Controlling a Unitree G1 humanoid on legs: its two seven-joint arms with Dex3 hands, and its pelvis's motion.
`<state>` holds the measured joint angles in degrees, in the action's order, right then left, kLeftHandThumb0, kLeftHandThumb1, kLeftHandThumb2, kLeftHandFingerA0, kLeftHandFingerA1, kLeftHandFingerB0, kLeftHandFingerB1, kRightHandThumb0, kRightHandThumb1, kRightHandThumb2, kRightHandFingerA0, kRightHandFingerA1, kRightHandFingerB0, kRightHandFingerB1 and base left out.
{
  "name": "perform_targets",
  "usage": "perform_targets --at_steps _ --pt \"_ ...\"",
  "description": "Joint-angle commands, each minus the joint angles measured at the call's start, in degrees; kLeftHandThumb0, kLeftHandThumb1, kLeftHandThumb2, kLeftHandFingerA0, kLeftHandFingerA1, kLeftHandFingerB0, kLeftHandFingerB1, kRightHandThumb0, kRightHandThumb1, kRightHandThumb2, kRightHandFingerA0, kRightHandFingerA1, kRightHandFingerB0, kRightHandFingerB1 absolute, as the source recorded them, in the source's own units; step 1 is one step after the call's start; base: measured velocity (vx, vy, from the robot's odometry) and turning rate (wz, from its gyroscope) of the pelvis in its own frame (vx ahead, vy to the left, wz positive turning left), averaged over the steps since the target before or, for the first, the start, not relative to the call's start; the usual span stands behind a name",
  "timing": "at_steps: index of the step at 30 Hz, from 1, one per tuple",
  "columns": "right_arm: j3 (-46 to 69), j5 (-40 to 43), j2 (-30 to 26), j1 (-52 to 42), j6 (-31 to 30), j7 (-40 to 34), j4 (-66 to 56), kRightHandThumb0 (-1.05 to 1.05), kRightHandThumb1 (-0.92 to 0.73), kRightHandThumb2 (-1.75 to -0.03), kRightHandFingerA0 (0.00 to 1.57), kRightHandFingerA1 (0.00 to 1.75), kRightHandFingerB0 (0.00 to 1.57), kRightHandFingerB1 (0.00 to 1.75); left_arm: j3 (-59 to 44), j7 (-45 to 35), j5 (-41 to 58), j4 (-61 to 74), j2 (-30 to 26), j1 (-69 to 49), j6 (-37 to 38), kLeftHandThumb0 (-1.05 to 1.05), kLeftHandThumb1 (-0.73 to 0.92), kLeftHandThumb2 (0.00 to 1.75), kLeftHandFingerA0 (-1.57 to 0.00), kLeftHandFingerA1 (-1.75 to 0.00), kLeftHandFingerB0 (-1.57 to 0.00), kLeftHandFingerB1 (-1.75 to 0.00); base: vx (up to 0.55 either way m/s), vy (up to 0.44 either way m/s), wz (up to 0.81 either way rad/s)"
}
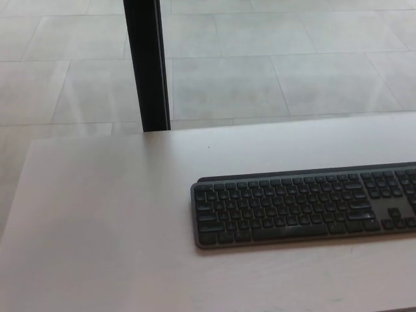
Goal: The robot uses its right fingers to click on the space key of the black keyboard placed on the center of the white desk.
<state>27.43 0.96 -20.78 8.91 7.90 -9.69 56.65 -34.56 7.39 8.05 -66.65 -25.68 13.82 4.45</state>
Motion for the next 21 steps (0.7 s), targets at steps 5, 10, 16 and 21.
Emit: perform_targets --at_steps 5,10,16,21 --pt "14.27 11.85 -2.44 5.59 2.92 -7.4 3.84 -0.19 -0.6 -0.58 0.54 1.2 0.5 0.39 -10.23 6.28 8.63 -5.12 -3.36 3.23 3.73 -0.39 0.46 0.53 -0.89 -1.01 -0.71 -0.58 0.0 0.0 0.0" --pt "21.4 17.73 -3.65 7.6 -1.91 -6.94 2.42 -0.22 -0.65 -0.59 0.69 0.47 0.5 0.39 -10.28 5.92 8.31 -5.26 -3.15 3.02 4.3 -0.43 0.47 0.54 -0.89 -1.01 -0.78 -0.6 0.0 0.0 0.0" --pt "28.68 23.13 -7.75 14.38 -7.02 -10.43 1.82 -0.21 -0.66 -0.59 0.7 0.5 0.48 0.39 -11.09 5.61 9.76 -5.59 -3.05 3.22 4.43 -0.39 0.47 0.53 -0.87 -0.97 -0.77 -0.6 0.0 0.0 0.0" --pt "28.04 22.64 -10.09 21.36 -8.31 -10.71 -1.45 -0.21 -0.66 -0.59 0.75 0.55 0.52 0.42 -10.69 5.48 9.68 -5.78 -3.39 3.32 3.86 -0.42 0.48 0.54 -0.85 -0.98 -0.78 -0.6 0.0 0.0 0.0"
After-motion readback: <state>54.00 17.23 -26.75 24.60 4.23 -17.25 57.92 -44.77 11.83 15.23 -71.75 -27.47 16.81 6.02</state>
